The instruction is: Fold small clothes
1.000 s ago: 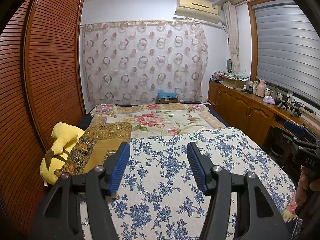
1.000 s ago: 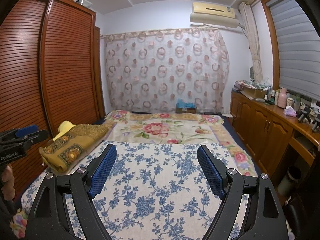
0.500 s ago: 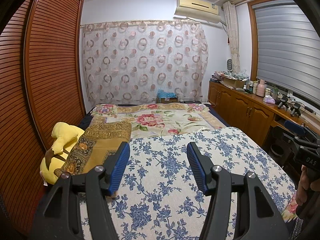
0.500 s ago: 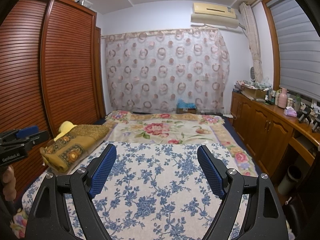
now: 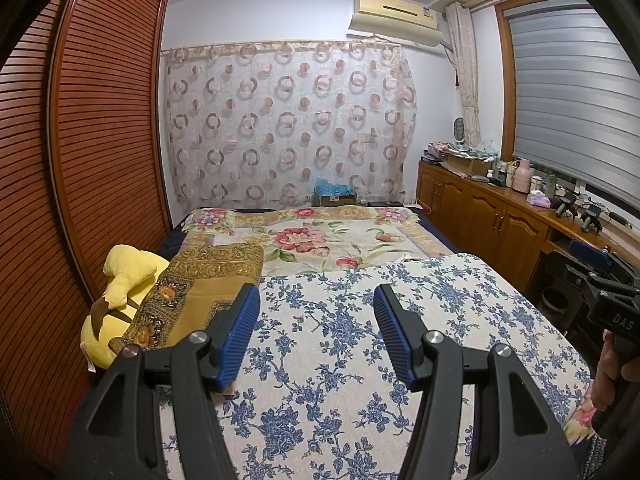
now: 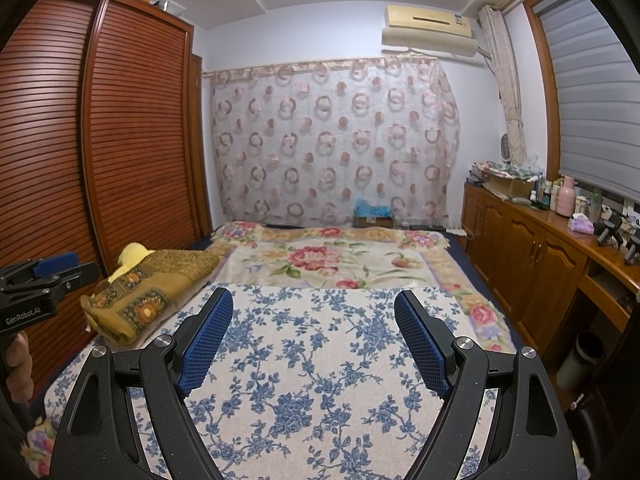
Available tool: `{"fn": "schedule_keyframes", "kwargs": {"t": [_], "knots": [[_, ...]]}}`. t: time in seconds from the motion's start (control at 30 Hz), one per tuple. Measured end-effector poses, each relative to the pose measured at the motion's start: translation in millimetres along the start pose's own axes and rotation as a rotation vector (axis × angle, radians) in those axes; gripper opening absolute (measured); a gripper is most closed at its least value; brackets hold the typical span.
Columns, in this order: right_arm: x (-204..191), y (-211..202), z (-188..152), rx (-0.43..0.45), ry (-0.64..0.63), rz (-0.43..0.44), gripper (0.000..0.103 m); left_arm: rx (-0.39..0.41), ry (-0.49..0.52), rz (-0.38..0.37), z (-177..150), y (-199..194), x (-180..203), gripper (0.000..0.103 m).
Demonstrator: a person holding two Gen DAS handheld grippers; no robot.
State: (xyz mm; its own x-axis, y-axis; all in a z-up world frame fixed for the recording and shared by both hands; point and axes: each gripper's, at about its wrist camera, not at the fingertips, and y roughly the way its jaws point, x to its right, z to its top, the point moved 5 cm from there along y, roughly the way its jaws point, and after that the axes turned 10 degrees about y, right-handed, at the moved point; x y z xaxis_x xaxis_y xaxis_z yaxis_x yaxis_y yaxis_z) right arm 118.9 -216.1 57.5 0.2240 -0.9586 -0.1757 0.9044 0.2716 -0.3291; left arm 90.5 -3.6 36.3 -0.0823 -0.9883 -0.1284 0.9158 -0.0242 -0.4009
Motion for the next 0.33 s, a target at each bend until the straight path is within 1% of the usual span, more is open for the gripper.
{"fn": "schedule_keyframes", "kwargs": {"t": [0.33], "knots": [[0.1,-0.1,0.8,0.000,0.001,0.000,0.085,0.000,0.000,0.001,-0.1,0.2,0.4,0.059]]}}
